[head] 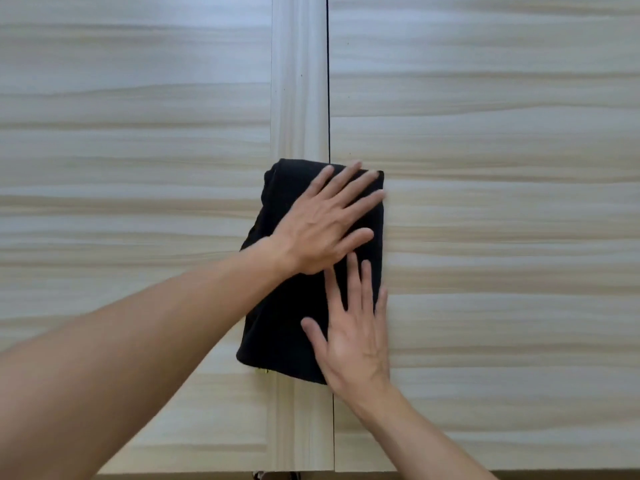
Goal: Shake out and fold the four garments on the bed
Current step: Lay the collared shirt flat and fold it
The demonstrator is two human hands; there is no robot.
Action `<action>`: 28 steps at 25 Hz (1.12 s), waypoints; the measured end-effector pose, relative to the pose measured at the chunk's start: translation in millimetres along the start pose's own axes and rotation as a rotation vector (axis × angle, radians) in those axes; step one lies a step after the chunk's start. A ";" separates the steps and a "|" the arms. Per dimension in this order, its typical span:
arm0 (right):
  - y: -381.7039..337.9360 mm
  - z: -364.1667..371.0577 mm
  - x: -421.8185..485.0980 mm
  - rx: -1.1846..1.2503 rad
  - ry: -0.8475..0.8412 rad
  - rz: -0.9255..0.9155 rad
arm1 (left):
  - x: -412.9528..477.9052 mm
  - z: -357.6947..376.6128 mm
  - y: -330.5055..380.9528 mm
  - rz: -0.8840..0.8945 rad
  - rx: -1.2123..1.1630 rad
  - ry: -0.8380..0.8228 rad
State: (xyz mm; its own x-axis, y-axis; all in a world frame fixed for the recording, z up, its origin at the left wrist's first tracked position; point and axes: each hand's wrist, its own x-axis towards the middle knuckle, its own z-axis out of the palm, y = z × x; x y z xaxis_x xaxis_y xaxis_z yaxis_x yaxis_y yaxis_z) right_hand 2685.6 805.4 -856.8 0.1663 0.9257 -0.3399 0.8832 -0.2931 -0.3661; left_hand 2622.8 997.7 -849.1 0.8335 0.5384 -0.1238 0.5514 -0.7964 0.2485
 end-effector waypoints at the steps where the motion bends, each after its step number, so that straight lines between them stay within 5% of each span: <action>1: 6.4 9.5 -6.3 -0.040 -0.003 -0.006 | 1.6 14.4 -11.3 0.006 0.052 -0.090; 5: 16.6 17.9 -14.2 0.044 0.076 0.010 | 5.7 19.0 -29.7 -0.048 0.127 -0.139; 8: 7.7 1.4 -8.1 0.176 0.145 0.330 | 21.5 -13.0 -39.9 -0.279 0.098 -0.245; 11: 6.1 -8.3 7.1 0.146 0.126 0.538 | 37.7 -43.6 -51.0 -0.312 0.016 -0.470; 14: 9.2 -16.5 10.6 0.425 0.095 0.552 | 39.5 -65.0 -53.7 -0.338 -0.100 -0.595; 17: 31.5 -43.9 -6.0 0.717 0.095 0.572 | 28.1 -84.0 -39.0 -0.321 -0.265 -0.553; 22: 153.5 -152.1 -50.5 0.963 0.173 0.661 | 92.3 -120.9 86.2 -0.119 -0.480 -0.349; 28: 357.2 -330.8 -110.8 0.893 0.297 0.674 | 281.2 -164.7 291.5 0.080 -0.485 -0.236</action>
State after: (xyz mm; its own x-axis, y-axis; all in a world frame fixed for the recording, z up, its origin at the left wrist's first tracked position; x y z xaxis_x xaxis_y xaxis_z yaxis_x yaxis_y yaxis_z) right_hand 3127.7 677.3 -663.3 0.6871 0.5021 -0.5252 -0.0284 -0.7037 -0.7099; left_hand 3012.1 962.4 -653.2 0.8880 0.3609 -0.2848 0.4533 -0.5838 0.6735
